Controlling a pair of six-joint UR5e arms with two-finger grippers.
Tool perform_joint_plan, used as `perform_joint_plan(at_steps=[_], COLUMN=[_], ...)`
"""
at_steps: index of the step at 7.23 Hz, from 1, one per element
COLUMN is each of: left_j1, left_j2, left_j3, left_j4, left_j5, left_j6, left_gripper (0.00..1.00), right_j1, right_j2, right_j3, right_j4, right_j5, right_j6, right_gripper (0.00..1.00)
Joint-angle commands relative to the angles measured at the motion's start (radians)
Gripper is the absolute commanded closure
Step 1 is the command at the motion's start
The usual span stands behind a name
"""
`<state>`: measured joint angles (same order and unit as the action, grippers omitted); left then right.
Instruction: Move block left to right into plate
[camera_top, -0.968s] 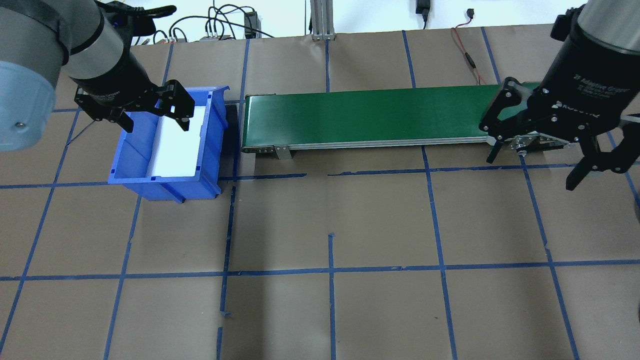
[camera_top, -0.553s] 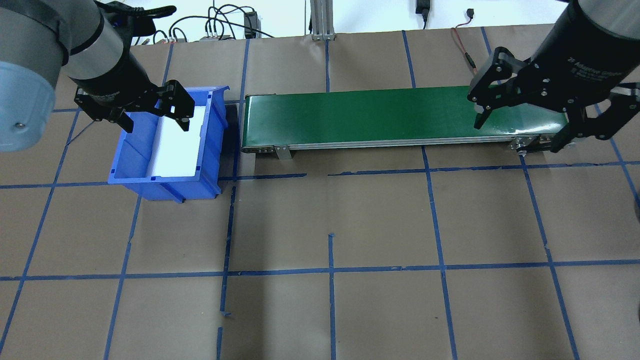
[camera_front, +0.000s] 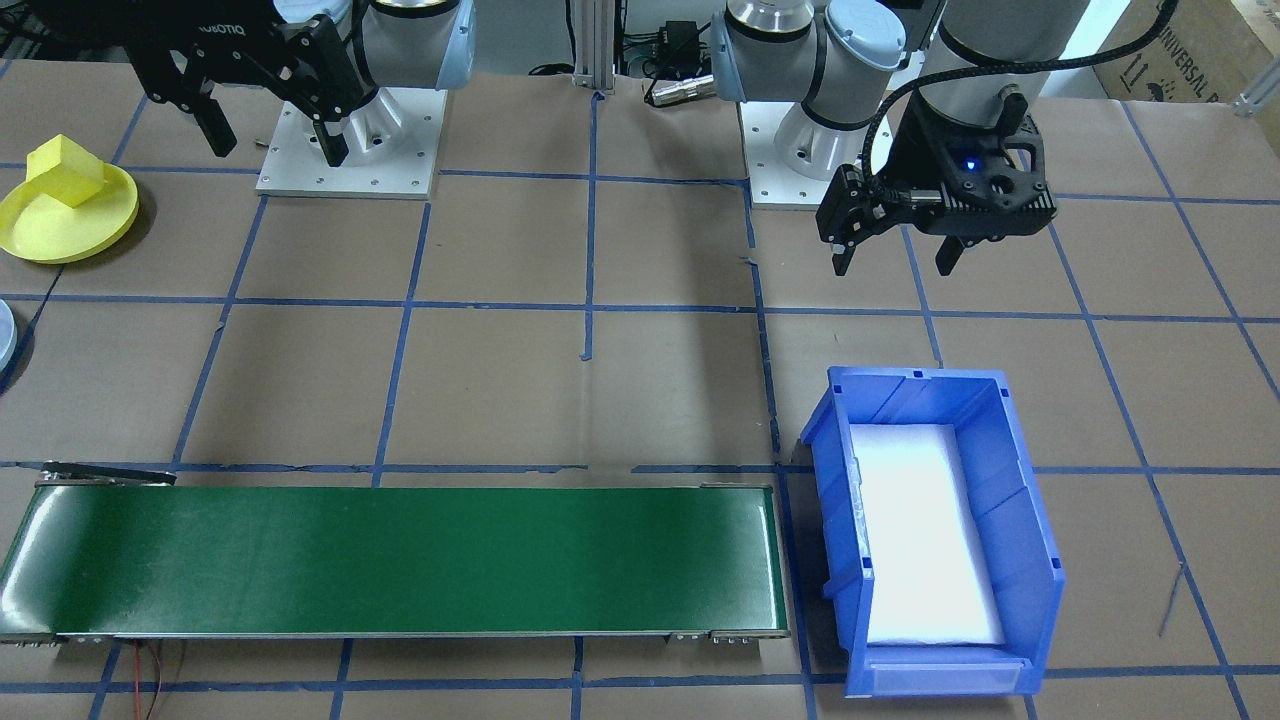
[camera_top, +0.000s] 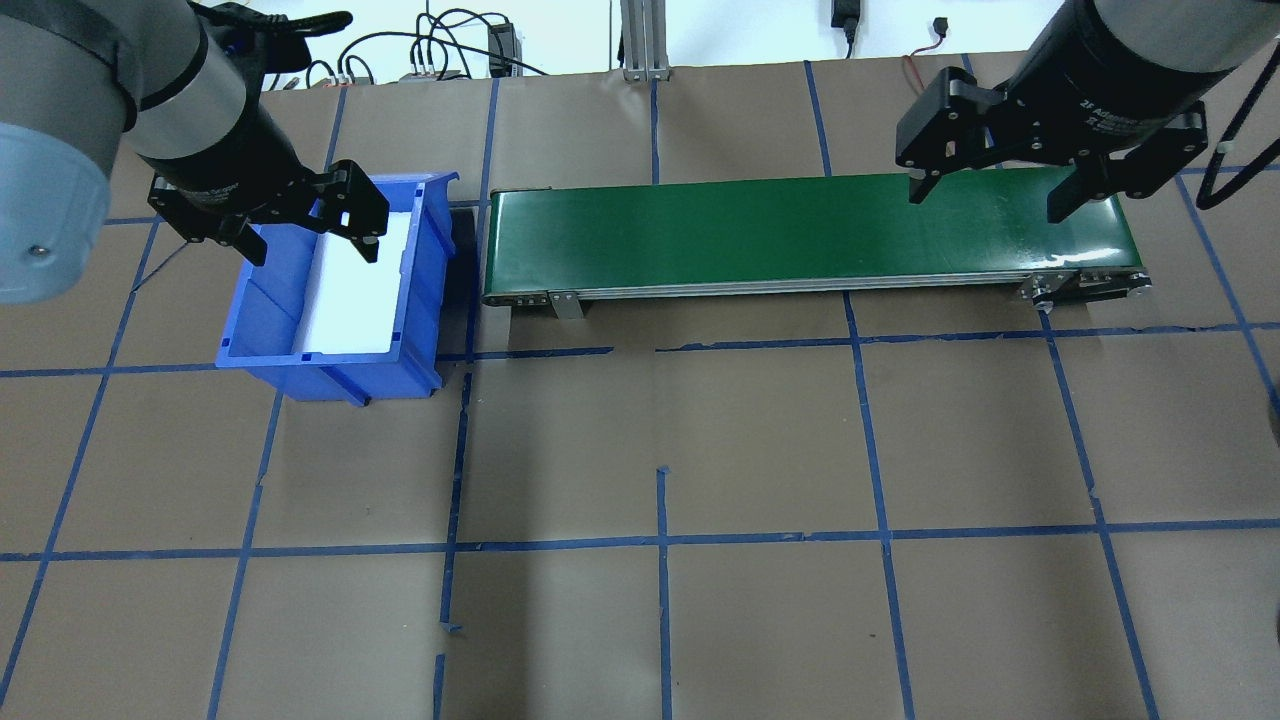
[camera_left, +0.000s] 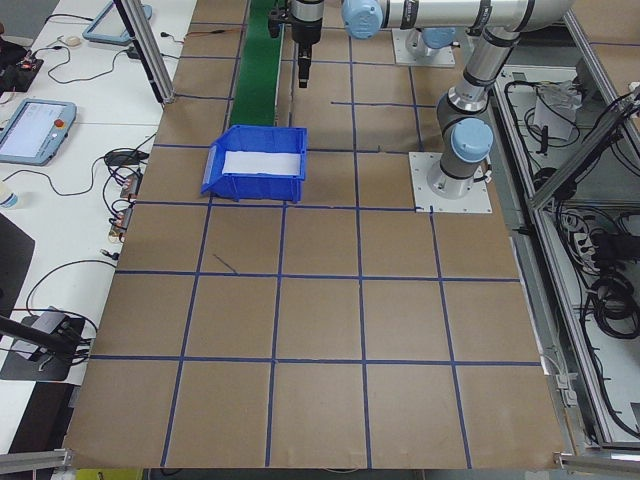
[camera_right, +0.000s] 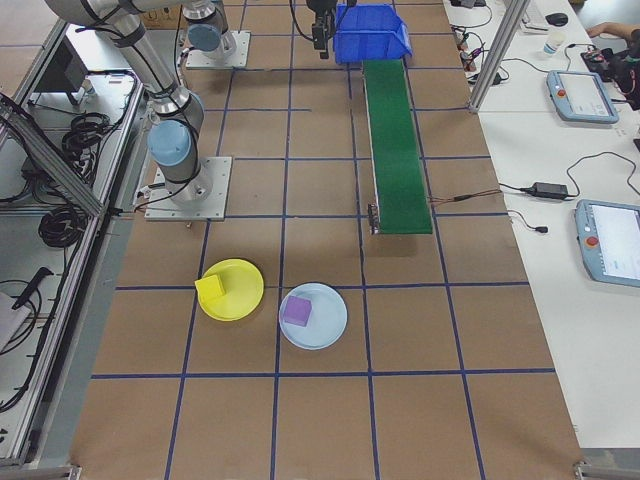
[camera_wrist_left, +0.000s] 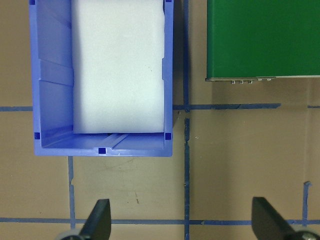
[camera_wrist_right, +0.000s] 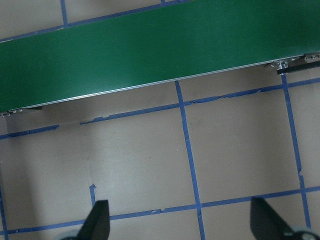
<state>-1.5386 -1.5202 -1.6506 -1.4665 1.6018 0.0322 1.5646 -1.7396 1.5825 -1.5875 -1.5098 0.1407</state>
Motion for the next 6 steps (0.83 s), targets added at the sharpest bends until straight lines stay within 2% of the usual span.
perform_joint_plan(at_steps=[1, 6], left_j1=[-0.002, -0.008], left_j2=[0.000, 0.015], left_j3=[0.000, -0.020], left_j4=[0.000, -0.006], left_j5=[0.001, 0.001], left_j6=[0.000, 0.000], left_gripper=[0.00, 0.00], right_j1=[0.031, 0.038], right_j2=[0.020, 0.026], right_j3=[0.005, -0.006], right_j4=[-0.015, 0.001], right_j5=[0.002, -0.001], right_j6=[-0.082, -0.107], right_gripper=[0.00, 0.00])
